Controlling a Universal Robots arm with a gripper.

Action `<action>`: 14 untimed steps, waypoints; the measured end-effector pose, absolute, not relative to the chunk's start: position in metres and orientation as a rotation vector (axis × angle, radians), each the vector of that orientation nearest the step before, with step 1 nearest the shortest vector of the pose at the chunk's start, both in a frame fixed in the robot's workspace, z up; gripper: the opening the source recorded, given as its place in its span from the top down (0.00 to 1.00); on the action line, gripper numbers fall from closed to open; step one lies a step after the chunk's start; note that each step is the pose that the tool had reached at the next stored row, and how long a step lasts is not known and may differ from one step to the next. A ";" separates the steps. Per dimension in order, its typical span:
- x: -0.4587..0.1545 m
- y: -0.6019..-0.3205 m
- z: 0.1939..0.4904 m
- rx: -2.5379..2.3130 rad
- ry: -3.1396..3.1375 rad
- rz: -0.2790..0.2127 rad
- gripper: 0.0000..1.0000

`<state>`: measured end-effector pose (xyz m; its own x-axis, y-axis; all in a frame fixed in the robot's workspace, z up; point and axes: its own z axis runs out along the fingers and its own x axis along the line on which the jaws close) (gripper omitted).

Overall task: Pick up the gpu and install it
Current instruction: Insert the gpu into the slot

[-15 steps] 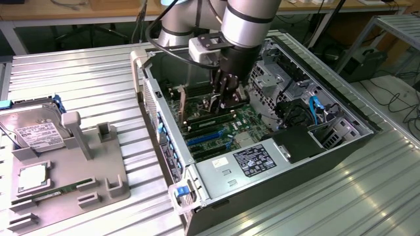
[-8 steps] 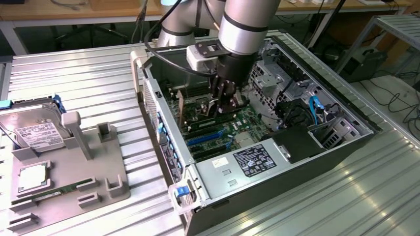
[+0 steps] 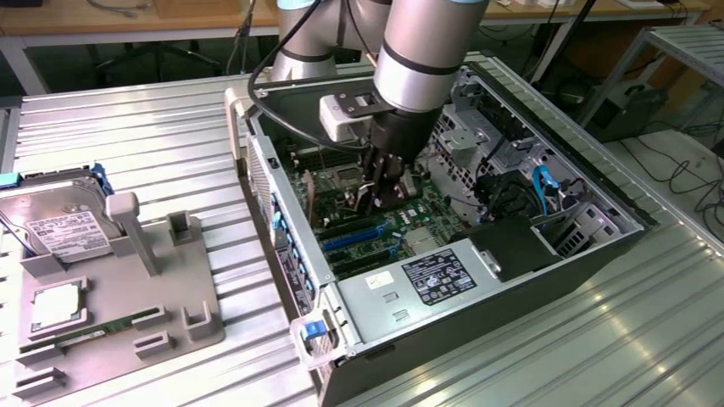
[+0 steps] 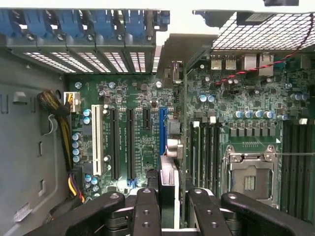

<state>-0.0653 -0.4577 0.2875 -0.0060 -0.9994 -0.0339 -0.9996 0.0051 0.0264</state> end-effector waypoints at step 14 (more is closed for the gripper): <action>-0.069 -0.460 0.265 -2.208 2.221 0.062 0.72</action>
<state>-0.0694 -0.4597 0.2652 -0.0058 -0.9994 -0.0344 -0.9998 0.0051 0.0215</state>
